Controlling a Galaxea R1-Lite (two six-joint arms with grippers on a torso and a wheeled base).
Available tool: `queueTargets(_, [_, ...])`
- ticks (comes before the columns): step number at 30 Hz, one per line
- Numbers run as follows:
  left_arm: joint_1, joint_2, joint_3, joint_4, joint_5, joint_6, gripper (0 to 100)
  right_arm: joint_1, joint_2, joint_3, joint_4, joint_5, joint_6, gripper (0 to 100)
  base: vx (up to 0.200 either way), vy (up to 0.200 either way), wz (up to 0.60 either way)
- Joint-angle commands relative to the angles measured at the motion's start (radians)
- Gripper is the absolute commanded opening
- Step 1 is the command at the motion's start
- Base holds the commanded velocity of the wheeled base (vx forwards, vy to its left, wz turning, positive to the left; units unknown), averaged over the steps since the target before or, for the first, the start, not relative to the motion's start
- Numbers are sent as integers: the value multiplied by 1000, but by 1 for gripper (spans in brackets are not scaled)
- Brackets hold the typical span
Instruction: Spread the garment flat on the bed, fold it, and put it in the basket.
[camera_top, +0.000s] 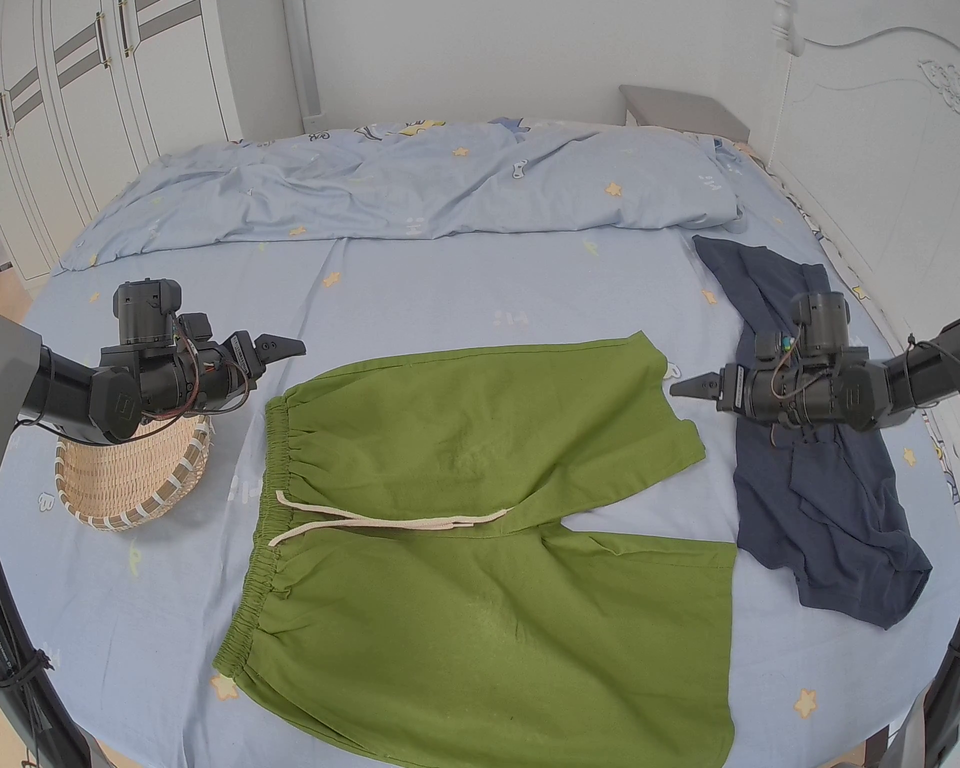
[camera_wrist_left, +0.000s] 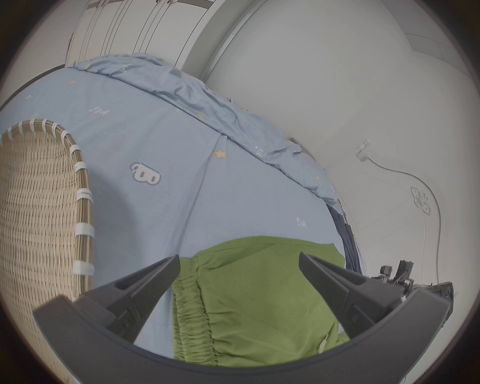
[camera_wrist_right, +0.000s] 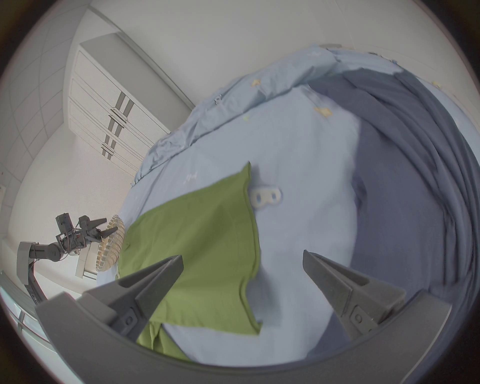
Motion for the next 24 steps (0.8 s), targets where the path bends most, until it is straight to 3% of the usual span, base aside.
queueTargets(1, [-9,-98,77,-2,0,-24,100,-1,-121,302,-196,7,41,100,0,0,0])
queueTargets(6, [-26,-111,98,-4,0,-24,100,13,-112,343,-311,8,124,100,0,0,0])
queueTargets(15, [-31,-108,101,-4,0,-23,100,33,-43,342,-357,53,121,100,0,0,0])
queueTargets(24, [-31,-102,100,-4,0,-23,100,48,1,337,-412,54,127,100,0,0,0])
